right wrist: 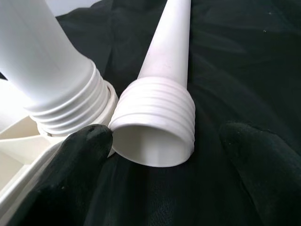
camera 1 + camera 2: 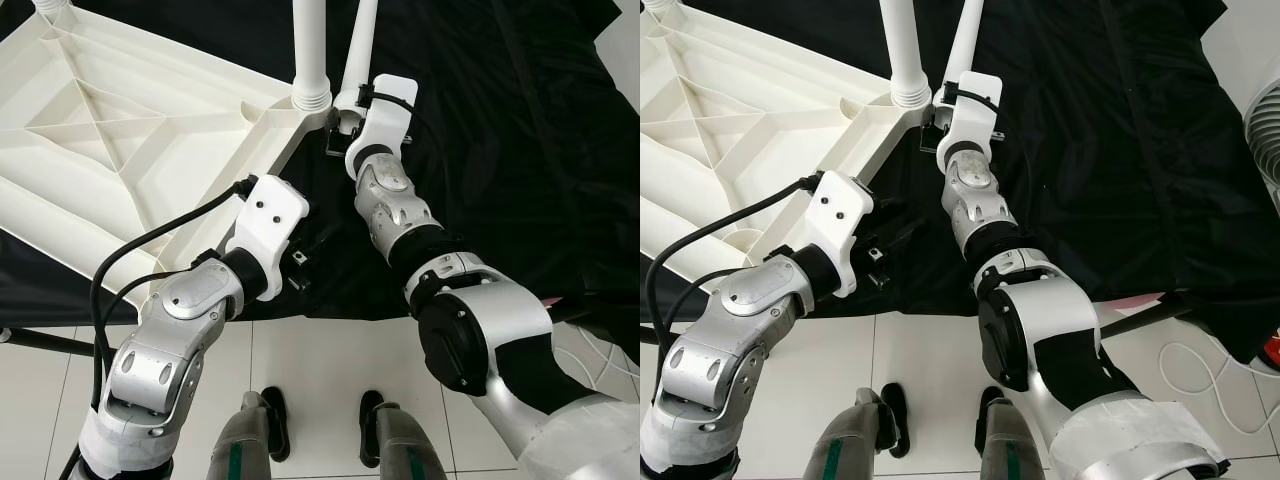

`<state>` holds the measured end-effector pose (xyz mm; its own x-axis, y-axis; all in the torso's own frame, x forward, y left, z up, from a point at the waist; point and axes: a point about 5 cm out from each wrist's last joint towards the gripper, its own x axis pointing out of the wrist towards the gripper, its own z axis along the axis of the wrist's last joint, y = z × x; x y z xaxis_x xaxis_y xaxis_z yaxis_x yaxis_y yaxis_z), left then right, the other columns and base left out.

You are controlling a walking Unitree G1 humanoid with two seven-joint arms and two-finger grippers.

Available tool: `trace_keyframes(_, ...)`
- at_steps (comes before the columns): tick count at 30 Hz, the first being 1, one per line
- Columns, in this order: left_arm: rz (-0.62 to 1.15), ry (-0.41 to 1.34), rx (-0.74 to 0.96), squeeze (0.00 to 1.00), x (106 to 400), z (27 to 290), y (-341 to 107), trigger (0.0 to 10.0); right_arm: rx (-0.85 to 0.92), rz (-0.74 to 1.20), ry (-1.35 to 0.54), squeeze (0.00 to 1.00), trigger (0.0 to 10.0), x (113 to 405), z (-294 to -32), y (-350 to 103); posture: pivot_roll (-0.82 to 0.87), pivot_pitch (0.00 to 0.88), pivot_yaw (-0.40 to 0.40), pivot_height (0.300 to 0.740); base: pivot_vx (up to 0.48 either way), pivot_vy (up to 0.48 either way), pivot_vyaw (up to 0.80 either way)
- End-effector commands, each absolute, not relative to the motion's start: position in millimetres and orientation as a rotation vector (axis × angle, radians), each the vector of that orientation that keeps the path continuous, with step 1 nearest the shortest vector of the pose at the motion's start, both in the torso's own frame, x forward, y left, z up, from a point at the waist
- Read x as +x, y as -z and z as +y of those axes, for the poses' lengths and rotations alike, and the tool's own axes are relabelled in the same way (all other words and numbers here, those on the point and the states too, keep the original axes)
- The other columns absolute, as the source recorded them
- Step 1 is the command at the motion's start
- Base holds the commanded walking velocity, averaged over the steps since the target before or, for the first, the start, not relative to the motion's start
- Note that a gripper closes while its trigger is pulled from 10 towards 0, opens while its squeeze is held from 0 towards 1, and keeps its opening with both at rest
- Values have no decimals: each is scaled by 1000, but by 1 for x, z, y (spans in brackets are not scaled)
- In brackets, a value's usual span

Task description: Building children table

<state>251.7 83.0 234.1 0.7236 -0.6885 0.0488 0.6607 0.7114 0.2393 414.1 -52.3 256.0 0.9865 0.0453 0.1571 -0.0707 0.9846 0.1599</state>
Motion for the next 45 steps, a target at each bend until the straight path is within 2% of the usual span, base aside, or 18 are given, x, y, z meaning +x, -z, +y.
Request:
trace_keyframes(1, -133, 687, 216, 0, 250, 85, -232, 10000, 157, -143, -74, 0, 10000, 413, -42, -255, 130, 318, 91, 740, 0, 0, 0)
trace_keyframes(27, -125, 664, 227, 0, 243, 87, -232, 10000, 135, -181, -39, 0, 10000, 415, -43, -272, 170, 346, 95, 740, 0, 0, 0)
trace_keyframes(42, -118, 659, 228, 0, 240, 87, -230, 10000, 26, -189, -34, 0, 10000, 414, -41, -271, 176, 349, 91, 740, 0, 0, 0)
trace_keyframes(43, -118, 653, 224, 0, 240, 87, -230, 10000, 20, -191, -44, 0, 8549, 415, -41, -271, 177, 351, 90, 740, 0, 0, 0)
trace_keyframes(44, -118, 651, 223, 0, 240, 87, -230, 10000, 19, -192, -45, 0, 8549, 415, -42, -272, 177, 351, 89, 740, 0, 0, 0)
trace_keyframes(45, -119, 649, 222, 0, 240, 87, -230, 10000, 20, -192, -47, 0, 3608, 415, -42, -272, 177, 351, 89, 740, 0, 0, 0)
